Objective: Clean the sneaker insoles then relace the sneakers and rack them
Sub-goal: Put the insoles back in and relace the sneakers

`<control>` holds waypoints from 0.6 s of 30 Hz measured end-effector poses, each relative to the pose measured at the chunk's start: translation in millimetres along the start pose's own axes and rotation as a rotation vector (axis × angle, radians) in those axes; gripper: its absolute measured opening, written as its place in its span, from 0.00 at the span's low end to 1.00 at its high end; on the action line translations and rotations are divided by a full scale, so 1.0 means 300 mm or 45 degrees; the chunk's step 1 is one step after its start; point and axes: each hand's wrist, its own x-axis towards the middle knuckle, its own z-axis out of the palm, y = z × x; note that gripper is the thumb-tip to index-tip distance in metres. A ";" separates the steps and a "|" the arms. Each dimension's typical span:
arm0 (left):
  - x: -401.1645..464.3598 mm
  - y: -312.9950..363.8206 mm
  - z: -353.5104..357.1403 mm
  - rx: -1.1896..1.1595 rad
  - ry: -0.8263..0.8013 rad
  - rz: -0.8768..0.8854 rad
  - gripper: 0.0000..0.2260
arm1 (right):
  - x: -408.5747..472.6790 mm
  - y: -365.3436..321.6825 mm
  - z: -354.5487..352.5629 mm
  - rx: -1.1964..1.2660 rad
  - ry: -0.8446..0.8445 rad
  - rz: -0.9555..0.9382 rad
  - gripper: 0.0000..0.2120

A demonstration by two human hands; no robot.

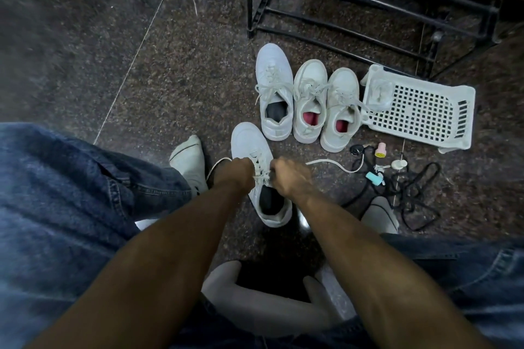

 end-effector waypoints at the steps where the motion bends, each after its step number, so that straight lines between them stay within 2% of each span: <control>1: 0.002 -0.007 -0.013 0.022 -0.039 -0.020 0.13 | -0.001 0.005 -0.007 -0.021 0.015 0.008 0.09; 6: 0.039 -0.075 -0.052 0.053 -0.166 -0.152 0.17 | -0.008 0.073 -0.089 -0.126 -0.068 -0.005 0.08; 8: 0.035 -0.085 -0.069 -0.022 -0.206 -0.209 0.16 | -0.012 0.093 -0.106 -0.161 -0.112 -0.049 0.07; 10: 0.033 -0.087 -0.080 -0.124 -0.260 -0.255 0.12 | -0.003 0.116 -0.101 -0.113 -0.176 -0.062 0.06; 12: 0.047 -0.104 -0.077 -0.274 -0.395 -0.260 0.06 | 0.009 0.149 -0.091 0.081 -0.268 -0.017 0.04; 13: 0.057 -0.119 -0.070 -0.433 -0.511 -0.279 0.04 | 0.014 0.170 -0.091 0.229 -0.306 0.009 0.06; 15: 0.076 -0.149 -0.057 -0.916 -0.742 -0.295 0.08 | 0.014 0.204 -0.098 0.630 -0.341 0.110 0.08; 16: 0.080 -0.153 -0.065 -1.192 -0.727 -0.326 0.09 | 0.010 0.216 -0.105 0.843 -0.352 0.160 0.09; 18: 0.074 -0.140 -0.090 -1.657 -0.545 -0.373 0.07 | 0.003 0.217 -0.122 1.201 -0.367 0.191 0.11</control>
